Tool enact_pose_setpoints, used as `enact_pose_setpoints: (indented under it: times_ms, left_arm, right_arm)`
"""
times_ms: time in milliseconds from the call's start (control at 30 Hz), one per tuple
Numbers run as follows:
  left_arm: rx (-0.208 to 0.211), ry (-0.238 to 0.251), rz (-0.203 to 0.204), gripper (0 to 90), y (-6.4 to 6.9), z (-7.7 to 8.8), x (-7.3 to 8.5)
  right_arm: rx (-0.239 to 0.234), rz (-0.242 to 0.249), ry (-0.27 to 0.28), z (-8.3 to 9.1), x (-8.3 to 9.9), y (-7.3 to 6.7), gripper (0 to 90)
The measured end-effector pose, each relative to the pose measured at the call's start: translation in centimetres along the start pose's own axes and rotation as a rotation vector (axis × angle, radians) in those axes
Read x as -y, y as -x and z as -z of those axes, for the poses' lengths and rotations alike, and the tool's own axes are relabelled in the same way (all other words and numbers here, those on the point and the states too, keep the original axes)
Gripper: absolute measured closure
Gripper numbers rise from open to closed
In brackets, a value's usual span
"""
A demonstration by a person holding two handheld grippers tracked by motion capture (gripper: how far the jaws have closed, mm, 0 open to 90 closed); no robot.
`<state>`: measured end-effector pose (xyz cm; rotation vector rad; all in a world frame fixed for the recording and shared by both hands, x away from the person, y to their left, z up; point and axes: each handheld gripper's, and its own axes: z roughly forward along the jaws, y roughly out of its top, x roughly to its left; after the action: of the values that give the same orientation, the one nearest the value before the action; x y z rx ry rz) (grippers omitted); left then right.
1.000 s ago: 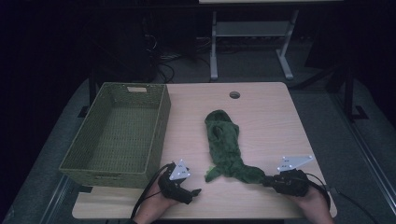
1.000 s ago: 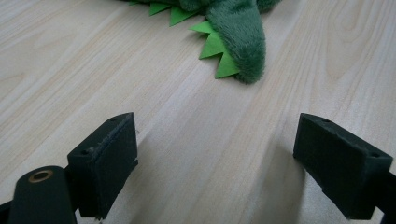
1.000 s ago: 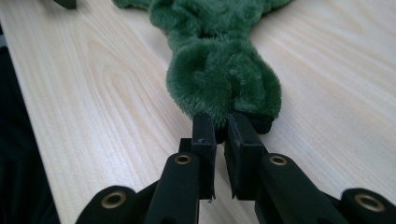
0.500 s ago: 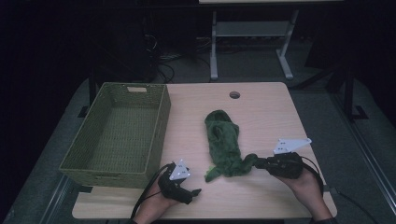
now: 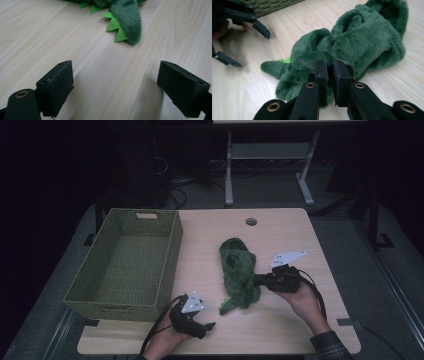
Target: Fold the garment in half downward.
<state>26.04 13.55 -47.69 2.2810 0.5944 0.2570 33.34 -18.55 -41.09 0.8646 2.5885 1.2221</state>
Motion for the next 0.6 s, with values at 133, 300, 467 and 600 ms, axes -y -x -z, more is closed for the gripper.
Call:
enact_pose_setpoints:
  times_ms: [133,300,467,600]
  left_arm:
    - [0.001,0.005,0.004,12.9,0.0,0.0,0.0]
    - [0.003,0.002,0.004,12.9,0.1,0.0,0.0]
    - [0.005,-0.001,-0.001,12.9,0.1,-0.1,0.0]
    - [0.006,0.002,0.000,12.9,0.1,-0.1,-0.1]
  right_arm:
    - [0.011,-0.004,0.001,-0.9,-0.8,0.1,81.6]
    - [0.019,-0.013,-0.018,-2.4,-1.4,0.5,81.4]
    - [0.026,-0.021,-0.029,-3.8,-1.7,0.9,81.1]
    - [0.044,-0.017,-0.039,-4.8,-1.9,1.2,79.4]
